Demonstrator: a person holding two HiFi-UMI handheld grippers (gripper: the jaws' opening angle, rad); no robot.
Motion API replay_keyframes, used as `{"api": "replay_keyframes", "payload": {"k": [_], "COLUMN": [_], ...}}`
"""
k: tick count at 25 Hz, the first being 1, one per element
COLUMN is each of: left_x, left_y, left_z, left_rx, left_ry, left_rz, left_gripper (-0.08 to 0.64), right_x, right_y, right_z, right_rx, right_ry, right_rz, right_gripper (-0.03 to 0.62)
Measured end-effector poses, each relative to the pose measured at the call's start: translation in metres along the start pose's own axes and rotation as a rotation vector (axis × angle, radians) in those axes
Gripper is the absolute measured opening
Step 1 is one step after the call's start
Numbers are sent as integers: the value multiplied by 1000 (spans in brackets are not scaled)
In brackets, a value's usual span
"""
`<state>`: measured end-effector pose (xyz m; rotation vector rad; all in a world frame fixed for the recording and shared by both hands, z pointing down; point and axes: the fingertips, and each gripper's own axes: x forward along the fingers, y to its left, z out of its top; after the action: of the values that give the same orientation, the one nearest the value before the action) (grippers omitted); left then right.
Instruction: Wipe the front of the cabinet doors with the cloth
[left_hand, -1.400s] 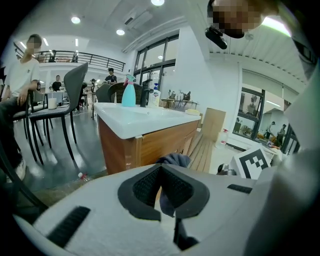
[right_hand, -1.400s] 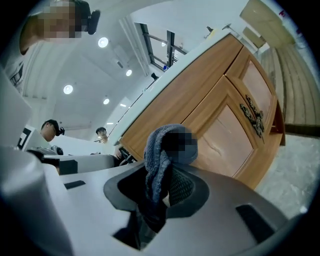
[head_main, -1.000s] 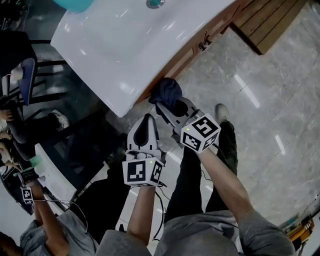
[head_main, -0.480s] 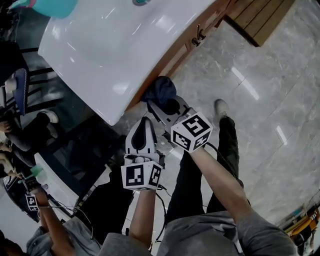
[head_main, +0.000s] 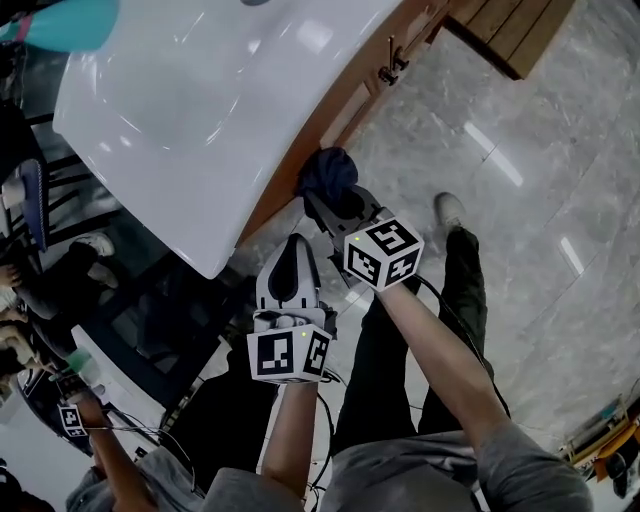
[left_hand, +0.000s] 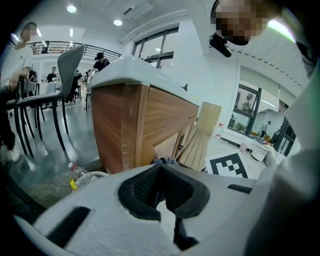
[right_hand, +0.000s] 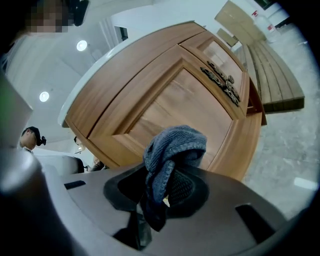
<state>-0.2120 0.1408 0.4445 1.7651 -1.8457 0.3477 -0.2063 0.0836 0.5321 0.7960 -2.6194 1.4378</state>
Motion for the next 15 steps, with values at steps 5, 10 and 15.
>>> {"api": "replay_keyframes", "payload": {"k": [5,10,15], "left_x": [15,30,42], "left_y": [2,8,11], "left_z": [-12,-25,-41], "left_rx": [6,26,31], "left_ry": [9,17,35], "left_rz": [-14,-31,-37], "left_gripper": [8,6,7], "right_x": [8,17,23], "right_y": [-26,-51,-75], "right_z": [-19,-36,-52], "right_rx": [28,42,37], "right_ry": [7,11,33], "right_rz": [-32,-67,-91], "right_gripper": [92,92,92]}}
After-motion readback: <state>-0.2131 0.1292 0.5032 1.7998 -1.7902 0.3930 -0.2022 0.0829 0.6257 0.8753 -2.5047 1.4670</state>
